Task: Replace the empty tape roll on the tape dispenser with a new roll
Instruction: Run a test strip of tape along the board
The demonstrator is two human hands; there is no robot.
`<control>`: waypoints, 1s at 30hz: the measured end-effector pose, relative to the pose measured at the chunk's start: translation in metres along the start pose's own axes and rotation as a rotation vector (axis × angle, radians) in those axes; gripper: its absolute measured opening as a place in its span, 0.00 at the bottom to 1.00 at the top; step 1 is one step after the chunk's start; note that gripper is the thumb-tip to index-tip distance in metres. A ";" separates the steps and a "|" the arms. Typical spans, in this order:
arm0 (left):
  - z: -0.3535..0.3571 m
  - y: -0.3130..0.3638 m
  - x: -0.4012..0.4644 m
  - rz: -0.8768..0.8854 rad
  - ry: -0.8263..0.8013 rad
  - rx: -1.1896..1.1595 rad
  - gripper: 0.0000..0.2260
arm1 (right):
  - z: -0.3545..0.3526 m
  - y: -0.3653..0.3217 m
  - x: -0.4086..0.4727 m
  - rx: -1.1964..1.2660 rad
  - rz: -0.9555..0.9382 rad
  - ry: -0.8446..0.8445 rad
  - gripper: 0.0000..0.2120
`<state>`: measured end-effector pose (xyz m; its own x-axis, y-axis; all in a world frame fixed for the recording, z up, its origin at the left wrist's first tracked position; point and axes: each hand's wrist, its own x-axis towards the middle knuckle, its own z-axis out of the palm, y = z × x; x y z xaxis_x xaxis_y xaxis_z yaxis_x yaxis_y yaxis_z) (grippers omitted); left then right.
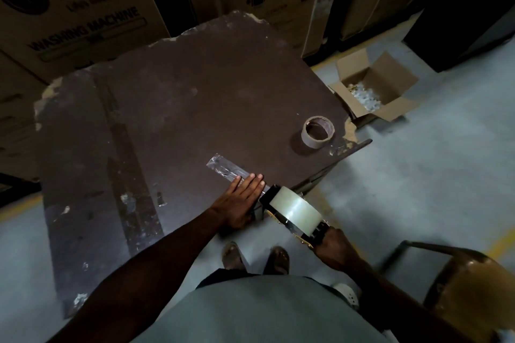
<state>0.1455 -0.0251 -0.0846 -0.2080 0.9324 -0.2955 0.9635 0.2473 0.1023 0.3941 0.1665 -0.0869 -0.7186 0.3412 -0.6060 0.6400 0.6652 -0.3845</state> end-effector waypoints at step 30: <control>-0.008 0.010 0.000 -0.075 -0.082 0.085 0.37 | 0.018 0.010 -0.001 0.072 0.097 0.029 0.29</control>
<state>0.1540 -0.0204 -0.0761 -0.2688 0.8868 -0.3759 0.9573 0.2891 -0.0027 0.4061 0.1607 -0.1025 -0.6594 0.4216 -0.6225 0.7239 0.5794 -0.3744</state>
